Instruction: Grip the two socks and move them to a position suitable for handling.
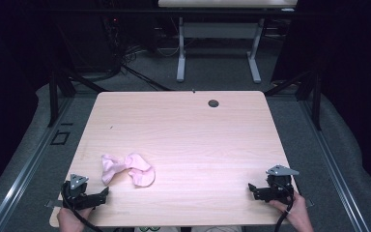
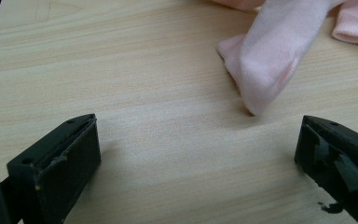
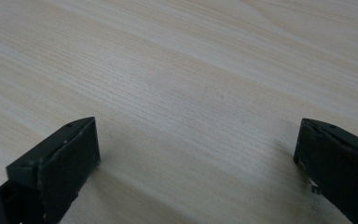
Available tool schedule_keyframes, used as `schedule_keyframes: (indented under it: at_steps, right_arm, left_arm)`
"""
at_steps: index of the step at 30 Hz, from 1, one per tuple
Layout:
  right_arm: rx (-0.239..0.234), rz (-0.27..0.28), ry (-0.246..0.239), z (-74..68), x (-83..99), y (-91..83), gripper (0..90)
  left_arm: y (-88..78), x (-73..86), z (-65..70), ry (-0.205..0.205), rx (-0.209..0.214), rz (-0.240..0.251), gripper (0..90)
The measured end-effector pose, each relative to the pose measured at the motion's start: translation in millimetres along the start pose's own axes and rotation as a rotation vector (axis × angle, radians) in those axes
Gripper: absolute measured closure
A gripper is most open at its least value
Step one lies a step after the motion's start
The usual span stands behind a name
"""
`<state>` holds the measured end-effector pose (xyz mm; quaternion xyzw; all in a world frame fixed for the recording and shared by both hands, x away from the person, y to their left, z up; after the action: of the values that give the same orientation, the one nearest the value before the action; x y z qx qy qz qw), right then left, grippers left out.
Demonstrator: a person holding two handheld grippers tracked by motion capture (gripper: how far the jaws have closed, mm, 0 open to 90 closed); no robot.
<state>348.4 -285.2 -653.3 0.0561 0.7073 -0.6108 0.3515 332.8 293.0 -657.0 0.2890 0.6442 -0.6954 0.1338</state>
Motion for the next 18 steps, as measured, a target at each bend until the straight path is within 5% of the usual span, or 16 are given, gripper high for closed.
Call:
schedule_keyframes:
  at_steps: [18]
  right_arm:
    - [0.014, -0.019, 0.014, -2.0, -5.0, 3.1, 0.0]
  left_arm:
    - [-0.3, 0.3, -0.1, -0.007, -0.010, -0.001, 0.2]
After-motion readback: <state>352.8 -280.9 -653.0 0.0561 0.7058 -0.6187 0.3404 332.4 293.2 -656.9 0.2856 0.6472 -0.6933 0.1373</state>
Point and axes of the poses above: each handheld gripper's, and its own axes: y roughly forward along the jaws, x roughly out of its underside, z roughly to its right, the point moved 9 cm from there along y, roughly forward along the jaws, and after that the axes turned 11 degrees about -z, right-handed, at the moved point
